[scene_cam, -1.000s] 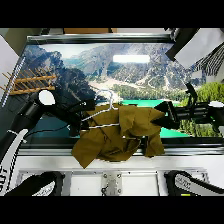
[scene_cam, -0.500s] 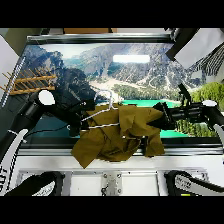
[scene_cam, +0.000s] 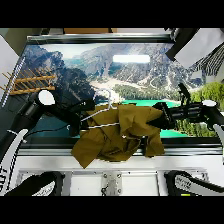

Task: Fold the clothes and pants, and hang the long-sleeved shirts on hangers.

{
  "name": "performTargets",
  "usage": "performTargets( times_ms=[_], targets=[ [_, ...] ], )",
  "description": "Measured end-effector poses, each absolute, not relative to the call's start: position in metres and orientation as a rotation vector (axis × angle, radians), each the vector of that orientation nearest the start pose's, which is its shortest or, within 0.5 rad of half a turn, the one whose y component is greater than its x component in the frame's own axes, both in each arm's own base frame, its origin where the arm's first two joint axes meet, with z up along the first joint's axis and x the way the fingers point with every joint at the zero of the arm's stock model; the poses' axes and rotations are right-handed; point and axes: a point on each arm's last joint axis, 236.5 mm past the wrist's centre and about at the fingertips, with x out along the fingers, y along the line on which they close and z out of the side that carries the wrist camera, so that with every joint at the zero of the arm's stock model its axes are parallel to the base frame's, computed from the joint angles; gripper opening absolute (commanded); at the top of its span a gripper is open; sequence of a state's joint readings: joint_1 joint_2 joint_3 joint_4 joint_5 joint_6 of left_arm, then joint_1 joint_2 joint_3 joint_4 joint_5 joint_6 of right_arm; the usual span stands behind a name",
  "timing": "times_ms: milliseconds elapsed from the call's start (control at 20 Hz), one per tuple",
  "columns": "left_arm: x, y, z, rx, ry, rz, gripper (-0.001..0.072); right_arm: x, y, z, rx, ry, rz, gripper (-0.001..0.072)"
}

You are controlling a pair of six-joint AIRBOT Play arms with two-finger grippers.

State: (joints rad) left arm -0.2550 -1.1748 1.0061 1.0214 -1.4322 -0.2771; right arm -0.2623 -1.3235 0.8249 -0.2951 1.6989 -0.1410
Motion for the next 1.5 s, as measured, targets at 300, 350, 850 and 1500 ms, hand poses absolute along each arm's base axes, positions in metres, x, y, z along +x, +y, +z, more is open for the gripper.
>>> performTargets(
  times_ms=[300,350,850,1500],
  targets=[
    [0.2419,-0.1874,0.0175,0.673,0.988,-1.451,0.0011,0.2827,0.1652,0.0827,0.156,0.461,1.513,0.0657],
    [0.242,-0.1873,0.0174,0.673,0.988,-1.45,0.0012,0.2835,0.1658,0.0821,0.154,0.462,1.509,0.0657],
    [0.2426,-0.188,0.0178,0.67,0.985,-1.449,0.0012,0.287,0.1669,0.0805,0.147,0.461,1.496,0.0657],
    [0.2419,-0.1881,0.0177,0.668,0.988,-1.451,0.0012,0.2868,0.1671,0.0801,0.14,0.456,1.498,0.0017]
  ],
)
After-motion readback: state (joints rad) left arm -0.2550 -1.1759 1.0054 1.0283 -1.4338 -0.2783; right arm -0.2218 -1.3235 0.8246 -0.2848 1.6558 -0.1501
